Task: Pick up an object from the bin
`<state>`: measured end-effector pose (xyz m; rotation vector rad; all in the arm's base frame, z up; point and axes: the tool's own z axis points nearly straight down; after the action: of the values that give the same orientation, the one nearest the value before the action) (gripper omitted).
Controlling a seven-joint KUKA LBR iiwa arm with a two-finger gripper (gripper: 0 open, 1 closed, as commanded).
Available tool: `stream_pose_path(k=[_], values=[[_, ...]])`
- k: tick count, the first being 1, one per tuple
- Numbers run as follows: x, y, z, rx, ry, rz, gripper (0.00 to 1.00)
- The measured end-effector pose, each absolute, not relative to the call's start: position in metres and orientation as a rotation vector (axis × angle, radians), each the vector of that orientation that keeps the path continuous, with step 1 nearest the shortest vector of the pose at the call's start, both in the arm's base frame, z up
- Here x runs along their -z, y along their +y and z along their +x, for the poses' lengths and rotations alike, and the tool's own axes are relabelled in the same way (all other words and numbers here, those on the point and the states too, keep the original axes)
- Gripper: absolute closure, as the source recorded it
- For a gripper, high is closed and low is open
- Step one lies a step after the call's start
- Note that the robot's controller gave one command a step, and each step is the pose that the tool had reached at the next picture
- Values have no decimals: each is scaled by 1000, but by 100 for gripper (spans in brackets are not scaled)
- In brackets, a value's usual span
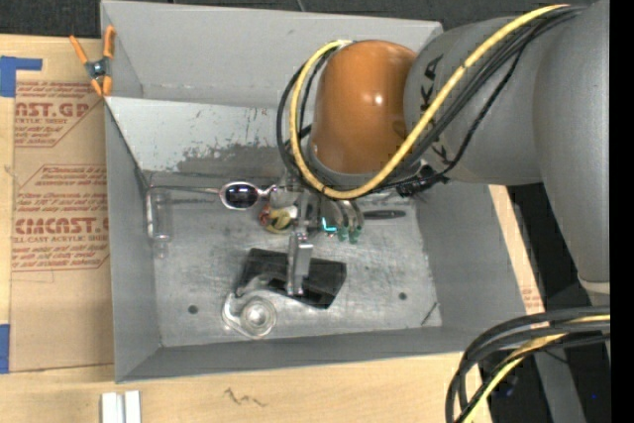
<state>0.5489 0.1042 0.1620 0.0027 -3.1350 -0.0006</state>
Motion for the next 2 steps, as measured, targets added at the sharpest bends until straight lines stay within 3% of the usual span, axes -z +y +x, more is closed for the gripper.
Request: stream_pose_path(k=[1,2], values=[[-166,104,551,2,-3143,1,0],[-86,103,513,14,-3204,204,100]])
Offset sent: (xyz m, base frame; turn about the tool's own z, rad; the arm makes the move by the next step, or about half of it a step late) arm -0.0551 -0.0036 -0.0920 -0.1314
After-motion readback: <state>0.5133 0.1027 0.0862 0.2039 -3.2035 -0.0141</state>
